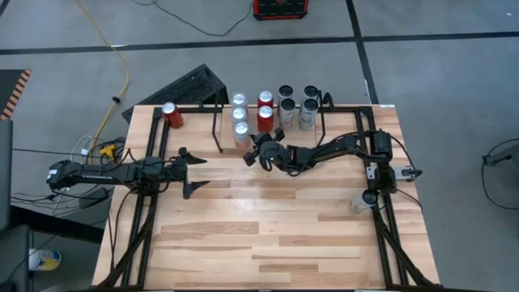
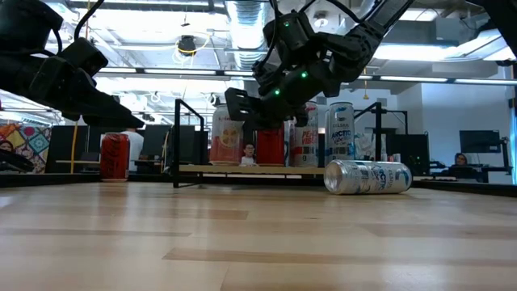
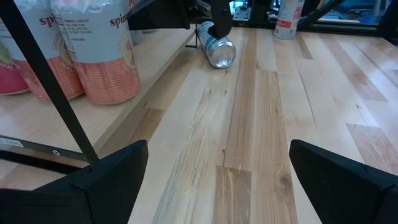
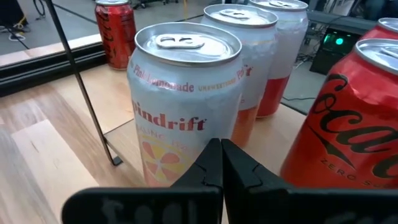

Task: Place canned beverage on shelf
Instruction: Put the orange white soda can on the shelf aligned with the other orange white soda can

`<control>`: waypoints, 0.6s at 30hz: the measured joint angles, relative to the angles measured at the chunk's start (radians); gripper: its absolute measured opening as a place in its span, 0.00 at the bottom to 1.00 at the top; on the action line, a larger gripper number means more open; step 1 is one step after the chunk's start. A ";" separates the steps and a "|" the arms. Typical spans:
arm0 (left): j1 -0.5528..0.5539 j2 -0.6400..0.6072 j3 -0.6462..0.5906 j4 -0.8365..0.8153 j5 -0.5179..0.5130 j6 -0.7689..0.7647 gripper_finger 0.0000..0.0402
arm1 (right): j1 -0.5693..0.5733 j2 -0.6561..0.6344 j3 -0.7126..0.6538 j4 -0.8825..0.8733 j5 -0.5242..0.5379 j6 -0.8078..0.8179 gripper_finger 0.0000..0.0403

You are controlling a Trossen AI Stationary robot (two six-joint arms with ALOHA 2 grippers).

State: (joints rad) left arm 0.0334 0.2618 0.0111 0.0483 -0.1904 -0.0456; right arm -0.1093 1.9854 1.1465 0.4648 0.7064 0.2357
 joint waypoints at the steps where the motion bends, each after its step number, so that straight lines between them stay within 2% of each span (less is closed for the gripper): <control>1: 0.000 0.000 0.000 0.000 0.000 0.000 0.94 | 0.000 0.000 0.000 0.000 -0.001 0.000 0.05; 18: 0.000 0.000 0.000 0.000 0.000 0.000 0.94 | -0.006 0.001 0.000 0.019 -0.029 -0.016 0.05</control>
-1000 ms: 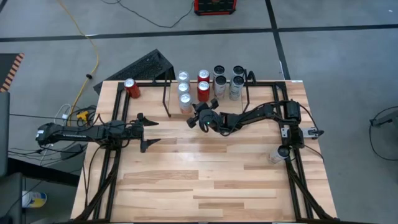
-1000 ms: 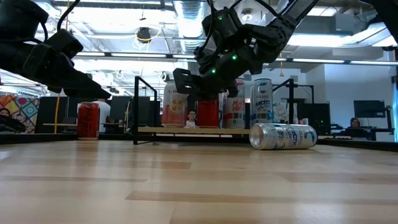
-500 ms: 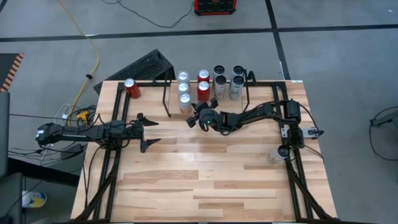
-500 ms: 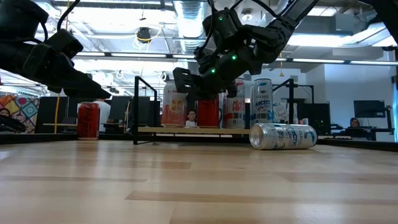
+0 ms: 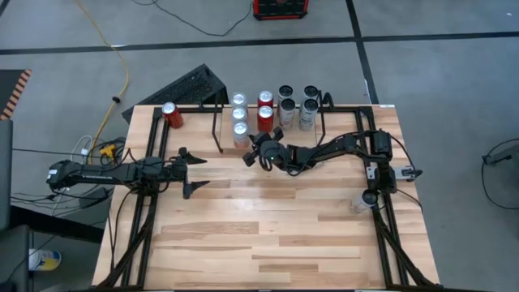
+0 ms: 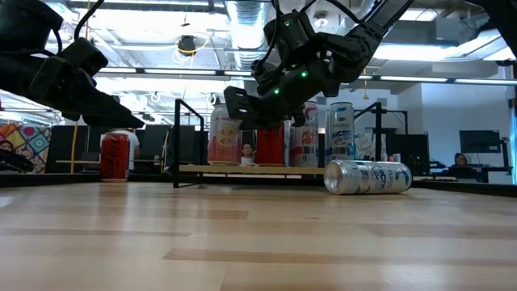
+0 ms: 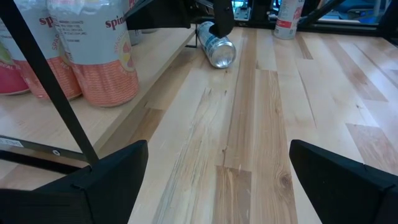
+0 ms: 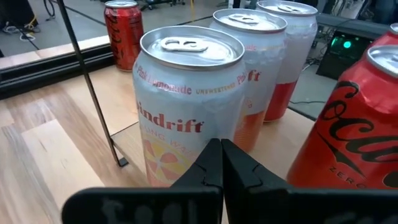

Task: Place canned beverage on shelf
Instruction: Put the orange white soda can on the shelf aligned with the other orange white soda can, then put the red black soda can on the shelf aligned with the other red black soda cans

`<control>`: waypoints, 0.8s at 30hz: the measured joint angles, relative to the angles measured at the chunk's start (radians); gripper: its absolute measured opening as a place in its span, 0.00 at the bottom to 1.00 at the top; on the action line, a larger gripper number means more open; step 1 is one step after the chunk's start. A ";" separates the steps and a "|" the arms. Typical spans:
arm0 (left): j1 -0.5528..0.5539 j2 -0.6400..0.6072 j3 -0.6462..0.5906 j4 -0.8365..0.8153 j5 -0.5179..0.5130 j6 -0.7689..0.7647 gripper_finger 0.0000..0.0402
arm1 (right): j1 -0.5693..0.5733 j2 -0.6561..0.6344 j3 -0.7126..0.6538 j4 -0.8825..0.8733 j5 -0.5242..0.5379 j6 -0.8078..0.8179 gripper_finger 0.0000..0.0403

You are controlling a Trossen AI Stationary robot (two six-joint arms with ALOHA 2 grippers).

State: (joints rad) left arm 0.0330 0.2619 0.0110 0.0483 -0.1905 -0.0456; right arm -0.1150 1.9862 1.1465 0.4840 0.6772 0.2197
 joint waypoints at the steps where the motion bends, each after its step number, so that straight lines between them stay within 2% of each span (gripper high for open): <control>1: 0.000 0.000 0.000 0.000 0.000 0.000 0.94 | 0.000 0.000 0.000 0.001 -0.001 -0.011 0.05; 7: 0.000 0.000 0.000 0.000 0.000 0.000 0.94 | 0.000 0.000 0.000 0.006 -0.010 -0.035 0.05; 13: 0.000 0.000 0.000 0.000 0.000 0.000 0.94 | 0.021 -0.039 0.000 -0.105 0.059 -0.087 0.05; 19: 0.000 0.000 0.000 0.000 0.000 0.000 0.94 | 0.085 -0.209 0.001 -0.479 0.040 -0.085 0.05; 24: 0.000 0.000 0.000 0.000 0.000 0.000 0.94 | 0.158 -0.393 0.001 -0.842 -0.096 0.006 0.05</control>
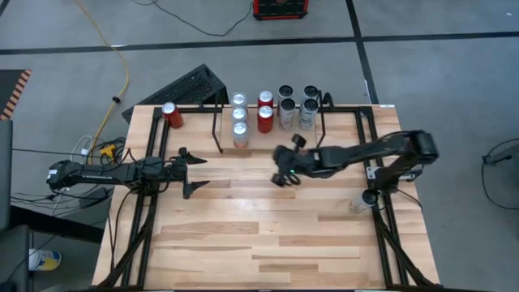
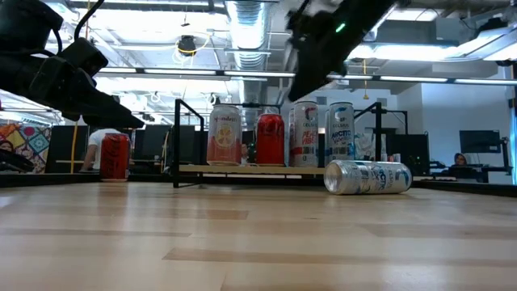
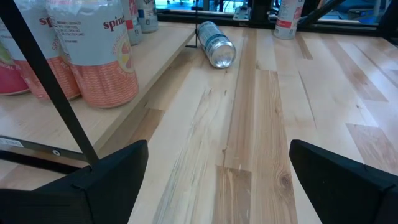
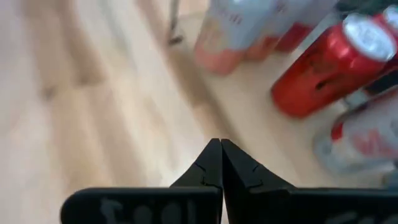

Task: Place canned beverage on shelf
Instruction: Put the red black soda can on the shelf aligned with the other red black soda cans

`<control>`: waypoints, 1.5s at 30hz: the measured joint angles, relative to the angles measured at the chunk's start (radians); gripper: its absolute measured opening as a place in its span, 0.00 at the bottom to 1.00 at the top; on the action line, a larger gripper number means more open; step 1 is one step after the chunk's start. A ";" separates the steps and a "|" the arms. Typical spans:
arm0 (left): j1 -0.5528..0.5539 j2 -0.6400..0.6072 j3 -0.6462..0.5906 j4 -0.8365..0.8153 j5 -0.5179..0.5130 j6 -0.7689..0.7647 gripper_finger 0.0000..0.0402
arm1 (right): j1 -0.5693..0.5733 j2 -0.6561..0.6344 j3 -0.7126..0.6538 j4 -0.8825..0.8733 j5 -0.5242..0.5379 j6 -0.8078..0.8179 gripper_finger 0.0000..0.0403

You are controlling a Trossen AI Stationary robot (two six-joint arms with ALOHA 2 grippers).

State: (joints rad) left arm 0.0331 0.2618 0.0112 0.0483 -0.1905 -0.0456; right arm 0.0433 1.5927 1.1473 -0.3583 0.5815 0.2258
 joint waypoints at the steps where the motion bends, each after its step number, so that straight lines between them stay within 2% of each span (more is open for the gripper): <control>1: 0.000 0.000 0.000 0.000 0.000 0.000 0.94 | 0.014 -0.032 0.000 -0.054 -0.032 0.015 0.05; 3: 0.000 0.000 0.000 0.000 0.000 0.000 0.94 | 0.047 -0.093 0.000 -0.154 -0.075 0.039 0.05; 7: 0.000 0.000 0.000 0.000 0.000 0.000 0.94 | 0.135 -0.183 0.000 -0.272 -0.083 0.072 0.06; 14: 0.000 0.000 0.000 0.000 0.000 0.000 0.94 | 0.285 -0.223 0.000 -0.301 -0.007 0.081 0.06; 19: 0.000 0.000 0.000 0.000 0.000 0.000 0.94 | 0.347 -0.202 0.000 -0.299 0.000 0.095 0.06; 26: 0.000 0.000 0.000 0.000 0.000 0.000 0.94 | 0.392 -0.143 0.000 -0.283 0.054 0.174 0.07; 31: 0.000 0.000 0.000 0.000 0.000 0.000 0.94 | 0.401 -0.100 0.000 -0.217 0.049 0.188 0.07; 36: 0.000 0.000 0.000 0.000 0.000 0.000 0.94 | 0.406 -0.098 -0.001 -0.157 0.041 0.208 0.07; 45: 0.000 0.000 0.000 0.000 0.000 0.000 0.94 | 0.448 -0.099 -0.001 -0.178 0.044 0.337 0.07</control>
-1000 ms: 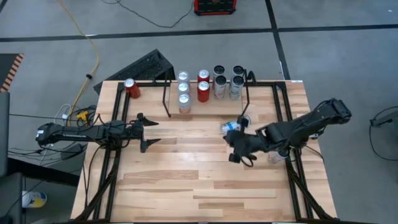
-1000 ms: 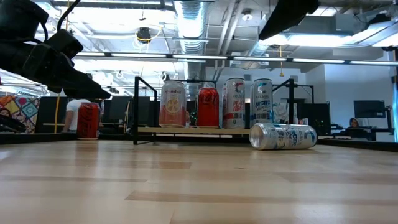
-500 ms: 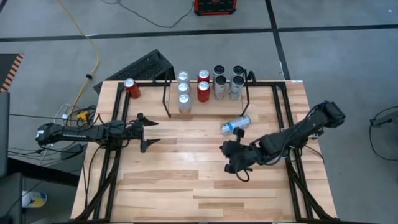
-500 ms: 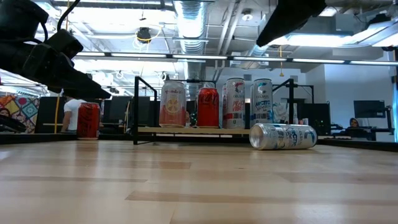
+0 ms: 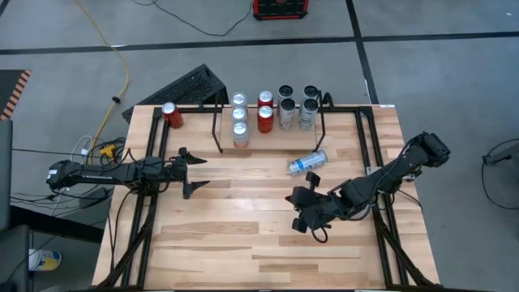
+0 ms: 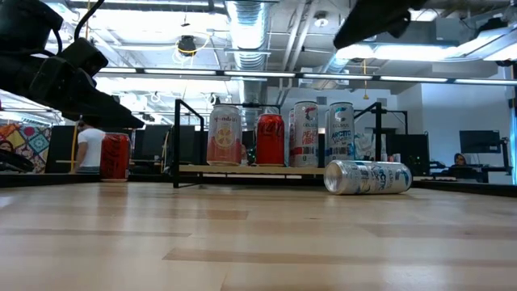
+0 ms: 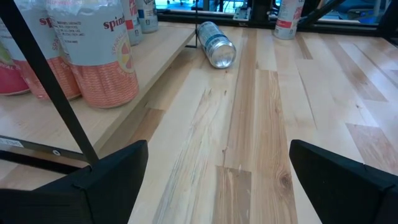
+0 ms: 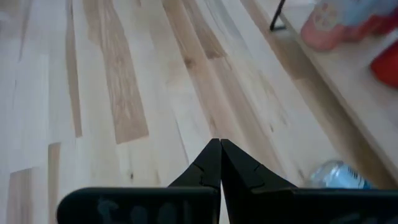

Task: Place canned beverage on shelf
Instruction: Put the red black soda can on the shelf aligned with the other red black soda cans

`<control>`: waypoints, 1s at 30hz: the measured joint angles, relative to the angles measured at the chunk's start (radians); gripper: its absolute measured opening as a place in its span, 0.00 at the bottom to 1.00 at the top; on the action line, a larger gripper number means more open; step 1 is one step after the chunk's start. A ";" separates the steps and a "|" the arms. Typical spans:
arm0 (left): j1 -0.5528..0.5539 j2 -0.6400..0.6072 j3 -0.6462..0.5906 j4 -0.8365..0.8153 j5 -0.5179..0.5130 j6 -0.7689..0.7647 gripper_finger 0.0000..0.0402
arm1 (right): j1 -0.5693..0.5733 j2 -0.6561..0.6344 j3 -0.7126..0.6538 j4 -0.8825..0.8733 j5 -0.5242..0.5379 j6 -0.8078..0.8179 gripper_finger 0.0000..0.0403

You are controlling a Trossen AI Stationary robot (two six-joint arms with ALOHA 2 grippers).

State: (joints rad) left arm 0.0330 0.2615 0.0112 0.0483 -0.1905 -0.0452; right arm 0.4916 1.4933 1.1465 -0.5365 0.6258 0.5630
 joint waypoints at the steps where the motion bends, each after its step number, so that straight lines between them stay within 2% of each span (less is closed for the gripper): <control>1: 0.000 0.000 0.000 0.000 0.000 0.000 0.94 | 0.006 0.000 0.000 -0.015 0.000 0.024 0.07; 5: 0.000 0.000 0.000 0.000 0.000 0.000 0.94 | 0.033 0.000 0.000 -0.058 0.001 0.114 0.07; 13: 0.000 0.000 0.000 0.000 0.000 0.000 0.94 | 0.049 0.000 0.000 -0.054 0.010 0.188 0.07; 30: 0.000 0.000 0.000 0.000 0.000 0.000 0.94 | 0.009 0.001 0.000 -0.053 0.032 0.169 0.07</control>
State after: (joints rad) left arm 0.0333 0.2617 0.0112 0.0480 -0.1905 -0.0455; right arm 0.5003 1.4940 1.1465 -0.5896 0.6579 0.7316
